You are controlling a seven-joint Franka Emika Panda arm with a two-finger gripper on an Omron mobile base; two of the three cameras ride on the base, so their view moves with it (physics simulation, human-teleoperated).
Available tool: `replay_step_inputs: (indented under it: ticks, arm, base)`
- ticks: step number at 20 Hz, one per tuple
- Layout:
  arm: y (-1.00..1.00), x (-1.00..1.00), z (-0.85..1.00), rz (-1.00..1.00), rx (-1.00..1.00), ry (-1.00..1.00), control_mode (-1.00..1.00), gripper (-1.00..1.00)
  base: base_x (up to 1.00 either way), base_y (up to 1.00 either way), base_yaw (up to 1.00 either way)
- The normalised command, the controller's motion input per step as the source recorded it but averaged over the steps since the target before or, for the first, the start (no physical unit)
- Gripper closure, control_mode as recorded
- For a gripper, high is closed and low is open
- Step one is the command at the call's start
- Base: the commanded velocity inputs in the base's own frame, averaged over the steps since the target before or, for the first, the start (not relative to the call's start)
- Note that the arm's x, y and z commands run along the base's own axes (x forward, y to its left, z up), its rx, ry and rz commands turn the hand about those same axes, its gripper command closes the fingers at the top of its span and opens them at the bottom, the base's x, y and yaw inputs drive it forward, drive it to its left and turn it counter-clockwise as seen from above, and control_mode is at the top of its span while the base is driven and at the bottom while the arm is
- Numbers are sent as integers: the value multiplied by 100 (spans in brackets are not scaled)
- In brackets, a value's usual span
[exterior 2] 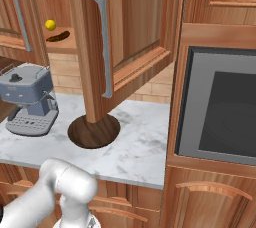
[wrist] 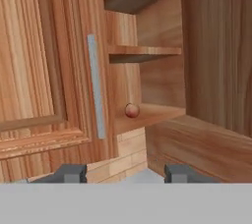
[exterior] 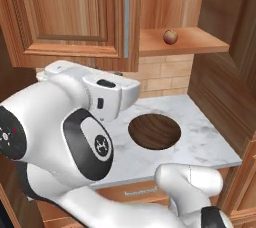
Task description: Open the cabinet. Pick the banana and peach from the cabinet and place them into the bowl. Then close the cabinet.
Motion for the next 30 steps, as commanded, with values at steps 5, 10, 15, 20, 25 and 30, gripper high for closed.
replay_step_inputs:
  ticks: [5, 10, 15, 20, 25, 30]
  arm:
    - [-100, 0, -1, -1, 29, 0, -100, -100]
    - [-100, 11, -5, 4, 26, -1, -100, -100]
    - [-100, 37, -11, 18, 18, -3, -100, -100]
    - [-100, 37, -28, 31, 13, -8, -100, -100]
    - [-97, 34, -39, 33, 4, -12, -100, -100]
    - [-68, 52, -23, 28, 0, -12, -100, -100]
  base:
    - [0, 0, 0]
    - [0, 0, 0]
    - [0, 0, 0]
    - [0, 0, 0]
    - [0, 0, 0]
    - [0, 0, 0]
